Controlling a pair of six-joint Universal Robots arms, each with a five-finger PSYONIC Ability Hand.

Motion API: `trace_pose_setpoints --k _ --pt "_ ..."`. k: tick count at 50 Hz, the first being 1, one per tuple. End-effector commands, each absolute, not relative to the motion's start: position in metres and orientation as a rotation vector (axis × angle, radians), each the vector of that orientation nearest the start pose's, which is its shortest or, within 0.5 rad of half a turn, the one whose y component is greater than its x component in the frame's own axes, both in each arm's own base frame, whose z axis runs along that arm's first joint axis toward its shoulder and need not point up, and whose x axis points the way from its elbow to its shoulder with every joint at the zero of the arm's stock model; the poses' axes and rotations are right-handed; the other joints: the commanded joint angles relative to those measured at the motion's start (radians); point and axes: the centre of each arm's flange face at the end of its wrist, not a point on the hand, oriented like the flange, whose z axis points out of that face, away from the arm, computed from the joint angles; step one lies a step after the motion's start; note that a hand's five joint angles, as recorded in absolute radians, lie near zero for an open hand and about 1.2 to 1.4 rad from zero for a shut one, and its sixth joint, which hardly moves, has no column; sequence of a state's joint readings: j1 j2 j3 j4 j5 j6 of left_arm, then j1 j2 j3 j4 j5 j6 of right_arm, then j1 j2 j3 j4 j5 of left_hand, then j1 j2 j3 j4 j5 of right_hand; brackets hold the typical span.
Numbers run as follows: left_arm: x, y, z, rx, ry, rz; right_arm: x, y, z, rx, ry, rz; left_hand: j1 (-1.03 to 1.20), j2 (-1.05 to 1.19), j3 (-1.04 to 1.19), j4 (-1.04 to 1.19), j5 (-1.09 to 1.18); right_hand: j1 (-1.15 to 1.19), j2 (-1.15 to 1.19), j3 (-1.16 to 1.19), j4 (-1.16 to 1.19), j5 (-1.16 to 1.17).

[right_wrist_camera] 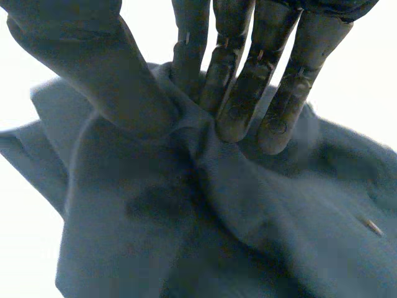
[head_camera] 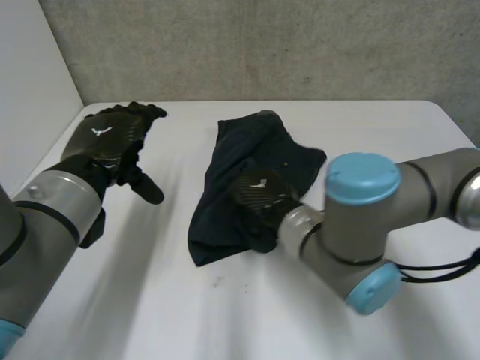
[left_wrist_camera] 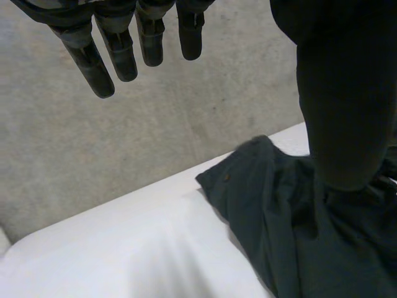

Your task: Fold the shorts.

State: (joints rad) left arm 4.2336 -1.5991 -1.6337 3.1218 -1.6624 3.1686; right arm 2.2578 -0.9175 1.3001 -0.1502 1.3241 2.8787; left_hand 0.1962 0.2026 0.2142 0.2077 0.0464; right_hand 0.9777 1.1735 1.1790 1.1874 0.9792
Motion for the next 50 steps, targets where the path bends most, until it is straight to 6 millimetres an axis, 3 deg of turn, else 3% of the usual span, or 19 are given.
trace_pose_setpoints --k 1,9,10,13,16,19,21,25,28,33,36,41,50 --pt "-0.228 -0.218 0.292 0.427 2.416 -2.263 0.428 -0.156 0.193 -1.097 1.606 -1.512 -0.018 -0.024 -0.036 -0.029 -0.043 0.419 0.223 0.217 0.209 0.243" --pt "-0.222 -0.216 0.293 0.403 2.402 -2.267 0.437 -0.139 0.187 -1.045 1.607 -1.400 -0.021 -0.027 -0.039 -0.032 -0.046 0.419 0.223 0.217 0.209 0.243" --pt "-0.222 -0.216 0.293 0.401 2.402 -2.266 0.438 -0.134 0.185 -1.060 1.609 -1.390 -0.021 -0.027 -0.039 -0.032 -0.046 0.103 -0.093 -0.098 -0.107 -0.073" --pt "-0.222 -0.216 0.291 0.407 2.412 -2.255 0.432 -0.131 0.183 -1.074 1.646 -1.379 -0.018 -0.024 -0.036 -0.029 -0.043 -0.389 -0.585 -0.590 -0.599 -0.565" --pt "-0.222 -0.216 0.283 0.416 2.437 -2.221 0.423 -0.136 0.191 -1.070 1.695 -1.395 -0.018 -0.024 -0.036 -0.029 -0.043 -0.435 -0.630 -0.636 -0.644 -0.611" --pt "-0.223 -0.215 0.270 0.431 2.480 -2.163 0.398 -0.157 0.209 -1.033 1.797 -1.465 -0.018 -0.024 -0.036 -0.029 -0.043 -0.423 -0.619 -0.624 -0.633 -0.599" --pt "-0.225 -0.213 0.261 0.452 2.512 -2.122 0.372 -0.184 0.217 -0.984 1.890 -1.508 -0.015 -0.021 -0.033 -0.026 -0.040 -0.420 -0.616 -0.621 -0.630 -0.596" --pt "-0.231 -0.207 0.241 0.501 2.584 -2.031 0.345 -0.207 0.213 -0.979 1.979 -1.492 -0.015 -0.021 -0.033 -0.026 -0.040 -0.426 -0.622 -0.627 -0.636 -0.602" --pt "-0.236 -0.202 0.231 0.527 2.627 -1.975 0.336 -0.212 0.207 -1.002 2.009 -1.474 -0.009 -0.016 -0.027 -0.021 -0.034 -0.423 -0.619 -0.624 -0.633 -0.599" --pt "-0.235 -0.197 0.213 0.536 2.683 -1.885 0.315 -0.241 0.206 -0.969 2.066 -1.543 -0.006 -0.013 -0.024 -0.018 -0.031 -0.414 -0.610 -0.615 -0.624 -0.590" --pt "-0.233 -0.195 0.208 0.502 2.711 -1.864 0.313 -0.249 0.201 -0.998 2.066 -1.572 -0.003 -0.010 -0.021 -0.015 -0.028 -0.405 -0.601 -0.607 -0.615 -0.581" --pt "-0.229 -0.196 0.199 0.415 2.747 -1.826 0.319 -0.266 0.168 -1.177 2.031 -1.662 0.023 0.017 0.005 0.012 -0.002 -0.364 -0.560 -0.566 -0.574 -0.540" --pt "-0.234 -0.214 0.182 0.342 2.779 -1.768 0.334 -0.287 0.135 -1.254 1.957 -1.733 0.076 0.070 0.058 0.064 0.051 -0.270 -0.466 -0.472 -0.480 -0.446"
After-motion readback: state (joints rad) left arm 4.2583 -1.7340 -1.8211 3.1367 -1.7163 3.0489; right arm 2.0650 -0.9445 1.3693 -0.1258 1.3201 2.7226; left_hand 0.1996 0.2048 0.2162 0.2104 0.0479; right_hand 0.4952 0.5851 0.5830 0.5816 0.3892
